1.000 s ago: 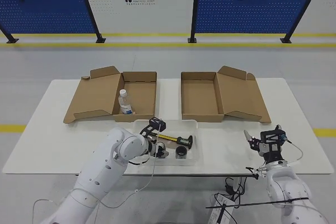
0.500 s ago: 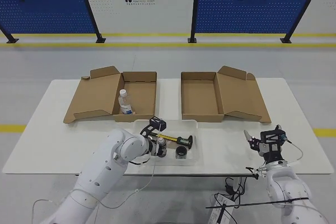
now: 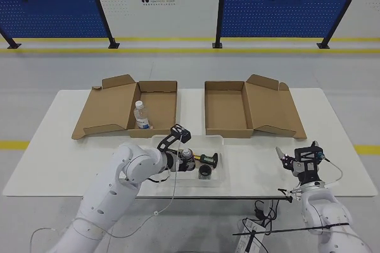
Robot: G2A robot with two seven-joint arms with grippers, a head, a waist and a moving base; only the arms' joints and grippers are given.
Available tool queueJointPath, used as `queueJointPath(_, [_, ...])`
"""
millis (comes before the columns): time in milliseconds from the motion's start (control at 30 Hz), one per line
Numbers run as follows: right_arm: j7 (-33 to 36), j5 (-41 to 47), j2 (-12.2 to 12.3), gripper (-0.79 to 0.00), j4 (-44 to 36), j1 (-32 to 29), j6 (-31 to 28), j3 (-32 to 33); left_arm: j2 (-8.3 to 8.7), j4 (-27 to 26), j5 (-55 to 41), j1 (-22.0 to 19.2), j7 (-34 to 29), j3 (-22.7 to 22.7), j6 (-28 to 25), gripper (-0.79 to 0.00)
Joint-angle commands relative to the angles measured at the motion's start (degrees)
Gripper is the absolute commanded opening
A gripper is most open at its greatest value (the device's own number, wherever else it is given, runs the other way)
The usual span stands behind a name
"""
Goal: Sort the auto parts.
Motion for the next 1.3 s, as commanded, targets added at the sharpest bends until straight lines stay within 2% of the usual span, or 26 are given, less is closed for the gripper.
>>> queueJointPath(0, [0.0, 0.0, 0.0, 0.0, 0.0, 0.0, 0.0, 0.0, 0.32, -2.05, -0.85, 0.22, -0.83, -0.95, -1.49, -0.785])
queueJointPath(267, [0.0, 0.0, 0.0, 0.0, 0.0, 0.0, 0.0, 0.0, 1.48, -9.66, -9.7, 0.55, -7.18, -4.35, -6.5, -0.785])
queueJointPath(500, [0.0, 0.0, 0.0, 0.0, 0.0, 0.0, 0.0, 0.0, 2.45, -13.52, -20.78, 0.16, -14.16, -5.6, -10.52, -0.785])
queueJointPath(767, [0.0, 0.0, 0.0, 0.0, 0.0, 0.0, 0.0, 0.0, 4.37, -15.26, -31.04, -1.11, -15.79, -4.57, -10.58, -0.785])
queueJointPath(1267, [0.0, 0.0, 0.0, 0.0, 0.0, 0.0, 0.0, 0.0, 9.18, -14.21, -34.62, -4.41, -14.95, 0.37, -11.42, -0.785])
